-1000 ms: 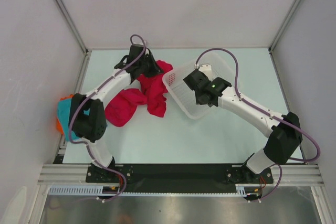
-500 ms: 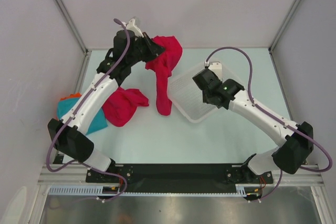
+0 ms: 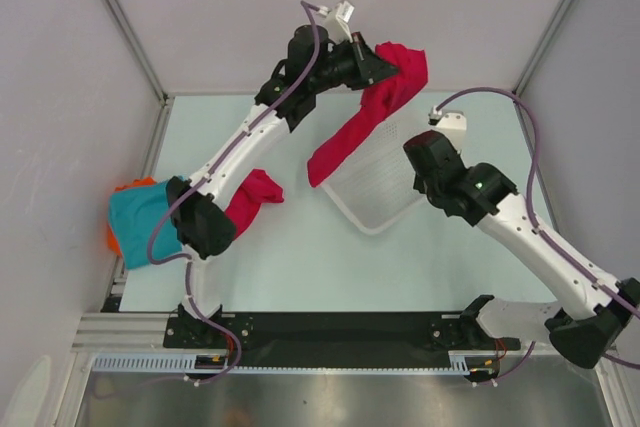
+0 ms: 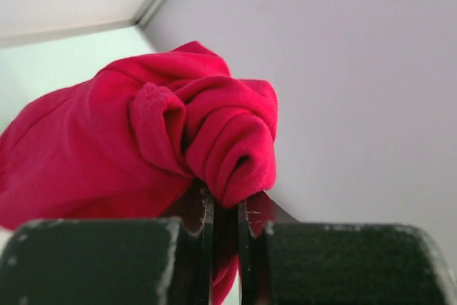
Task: Fold and stack the t-shirts
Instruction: Move the tshirt to the center of the board
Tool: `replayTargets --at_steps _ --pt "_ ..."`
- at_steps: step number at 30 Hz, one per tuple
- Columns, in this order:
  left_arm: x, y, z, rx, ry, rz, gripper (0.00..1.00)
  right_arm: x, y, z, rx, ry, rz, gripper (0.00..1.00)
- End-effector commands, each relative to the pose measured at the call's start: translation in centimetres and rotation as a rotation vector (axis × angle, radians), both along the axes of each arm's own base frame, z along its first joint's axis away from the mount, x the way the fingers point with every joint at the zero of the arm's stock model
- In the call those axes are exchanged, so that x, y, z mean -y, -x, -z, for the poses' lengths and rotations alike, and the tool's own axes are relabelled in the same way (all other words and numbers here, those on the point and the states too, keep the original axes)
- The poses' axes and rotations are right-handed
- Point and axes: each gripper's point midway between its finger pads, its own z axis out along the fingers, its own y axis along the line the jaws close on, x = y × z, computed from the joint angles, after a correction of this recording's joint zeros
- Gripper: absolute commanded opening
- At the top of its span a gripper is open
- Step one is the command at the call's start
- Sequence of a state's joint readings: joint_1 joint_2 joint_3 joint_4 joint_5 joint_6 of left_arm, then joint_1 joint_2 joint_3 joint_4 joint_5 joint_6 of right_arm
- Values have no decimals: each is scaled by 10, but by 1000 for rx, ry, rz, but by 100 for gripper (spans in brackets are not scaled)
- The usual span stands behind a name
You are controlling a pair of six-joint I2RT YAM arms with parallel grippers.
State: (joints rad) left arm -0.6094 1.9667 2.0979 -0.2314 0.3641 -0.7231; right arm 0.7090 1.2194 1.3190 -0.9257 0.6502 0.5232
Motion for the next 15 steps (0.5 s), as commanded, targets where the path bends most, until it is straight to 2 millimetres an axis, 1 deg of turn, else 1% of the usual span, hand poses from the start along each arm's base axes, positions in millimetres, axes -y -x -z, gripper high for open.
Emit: replayTargets --at_steps 1,2,3,4,6,7,8,9,10,11,13,14,15 --pt "8 30 -102 226 146 81 0 28 7 -13 50 8 71 27" --pt "6 30 -108 238 154 75 0 30 7 -13 52 9 74 27" --pt "5 27 -108 240 151 57 0 32 7 -13 53 7 80 27" --pt "4 25 -105 240 139 47 0 33 7 -13 50 11 80 27" --pt "6 19 -87 209 114 37 0 34 6 -11 45 15 80 26" --pt "5 20 -86 208 117 34 0 34 5 -10 44 16 82 26" --pt "9 15 -59 160 88 33 0 32 4 -8 41 13 79 26" --pt "9 14 -49 141 79 29 0 31 4 -6 35 12 75 26" --pt "8 14 -43 136 79 24 0 31 4 -4 28 12 76 26" --pt "9 13 -16 88 48 24 0 29 4 -3 26 8 71 25" --pt "9 14 1 63 34 27 0 29 4 1 19 8 71 25" --pt "7 17 19 34 13 30 0 28 4 6 12 9 68 25" --pt "6 19 28 22 3 31 0 28 4 7 10 8 68 25"
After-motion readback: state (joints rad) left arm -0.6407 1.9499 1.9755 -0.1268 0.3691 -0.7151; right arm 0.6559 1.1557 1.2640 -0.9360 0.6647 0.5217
